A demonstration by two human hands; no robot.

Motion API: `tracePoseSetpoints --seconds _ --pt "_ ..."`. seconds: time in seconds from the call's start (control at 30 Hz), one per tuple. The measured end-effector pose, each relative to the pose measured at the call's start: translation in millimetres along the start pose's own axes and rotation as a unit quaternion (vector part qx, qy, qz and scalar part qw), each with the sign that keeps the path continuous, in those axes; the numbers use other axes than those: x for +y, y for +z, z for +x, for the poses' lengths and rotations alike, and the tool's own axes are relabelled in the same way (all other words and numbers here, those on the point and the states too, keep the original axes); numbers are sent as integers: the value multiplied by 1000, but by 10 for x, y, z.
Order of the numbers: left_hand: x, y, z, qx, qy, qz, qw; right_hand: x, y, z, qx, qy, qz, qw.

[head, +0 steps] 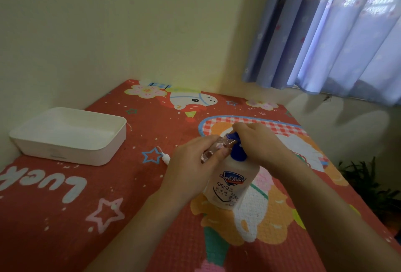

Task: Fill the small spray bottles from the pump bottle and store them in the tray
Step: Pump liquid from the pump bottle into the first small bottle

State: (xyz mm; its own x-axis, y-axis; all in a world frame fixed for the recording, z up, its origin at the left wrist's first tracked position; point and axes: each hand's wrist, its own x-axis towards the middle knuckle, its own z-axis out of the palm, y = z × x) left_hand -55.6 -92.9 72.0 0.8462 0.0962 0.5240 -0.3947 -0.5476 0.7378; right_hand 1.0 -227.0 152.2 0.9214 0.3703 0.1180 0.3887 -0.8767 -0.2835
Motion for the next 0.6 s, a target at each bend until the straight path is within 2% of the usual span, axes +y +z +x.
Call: tracePoseSetpoints --seconds 0.1,0.23,0.37,0.6 --pt "-11 31 -9 17 -2 -2 1000 33 9 27 2 3 0 1000" --pt "-8 23 -15 13 -3 -24 1000 49 29 60 -3 41 101 994" --pt "-43 4 -26 10 -9 -41 999 7 17 -6 44 72 206 975" --pt "-101 -58 -78 20 -10 -38 999 -4 -36 -78 143 26 179 973"
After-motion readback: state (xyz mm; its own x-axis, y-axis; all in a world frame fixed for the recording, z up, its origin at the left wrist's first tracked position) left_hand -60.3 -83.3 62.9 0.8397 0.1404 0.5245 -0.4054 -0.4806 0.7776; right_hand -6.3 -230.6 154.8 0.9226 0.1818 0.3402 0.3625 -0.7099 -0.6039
